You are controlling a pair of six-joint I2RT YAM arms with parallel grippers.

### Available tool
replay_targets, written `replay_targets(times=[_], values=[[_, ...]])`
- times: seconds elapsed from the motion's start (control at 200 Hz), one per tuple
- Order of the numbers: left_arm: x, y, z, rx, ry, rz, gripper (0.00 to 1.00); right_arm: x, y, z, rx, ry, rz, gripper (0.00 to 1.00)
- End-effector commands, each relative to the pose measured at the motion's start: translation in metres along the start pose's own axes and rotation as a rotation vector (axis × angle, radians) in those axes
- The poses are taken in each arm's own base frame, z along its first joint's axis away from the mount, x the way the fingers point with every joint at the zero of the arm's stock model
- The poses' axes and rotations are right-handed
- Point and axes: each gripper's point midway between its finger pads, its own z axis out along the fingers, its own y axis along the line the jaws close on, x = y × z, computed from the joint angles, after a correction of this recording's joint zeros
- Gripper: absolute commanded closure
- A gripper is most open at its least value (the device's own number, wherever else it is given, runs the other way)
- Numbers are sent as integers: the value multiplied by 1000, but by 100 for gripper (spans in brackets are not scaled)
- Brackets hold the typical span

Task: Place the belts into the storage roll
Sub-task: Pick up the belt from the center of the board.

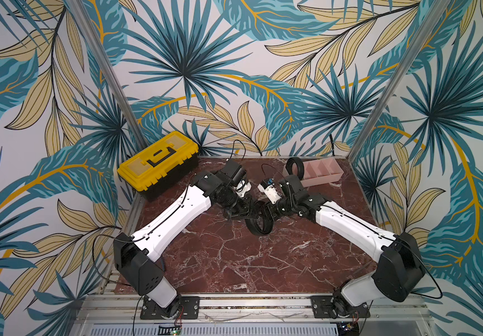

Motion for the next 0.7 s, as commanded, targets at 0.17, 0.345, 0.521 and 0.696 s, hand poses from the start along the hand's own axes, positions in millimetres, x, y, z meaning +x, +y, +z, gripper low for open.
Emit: replay_targets(times=[0.17, 0.345, 0.521, 0.696], values=[[4, 14, -32, -179, -1, 18, 100, -46, -5, -52, 10, -166, 104, 34], [0, 27, -36, -264, 3, 42, 100, -79, -37, -111, 106, -278, 195, 24], [-3, 34, -45, -350, 23, 85, 100, -86, -122, -146, 335, -324, 431, 21], [-6, 45, -62, -466, 36, 112, 100, -74, -212, -148, 571, -332, 640, 20]])
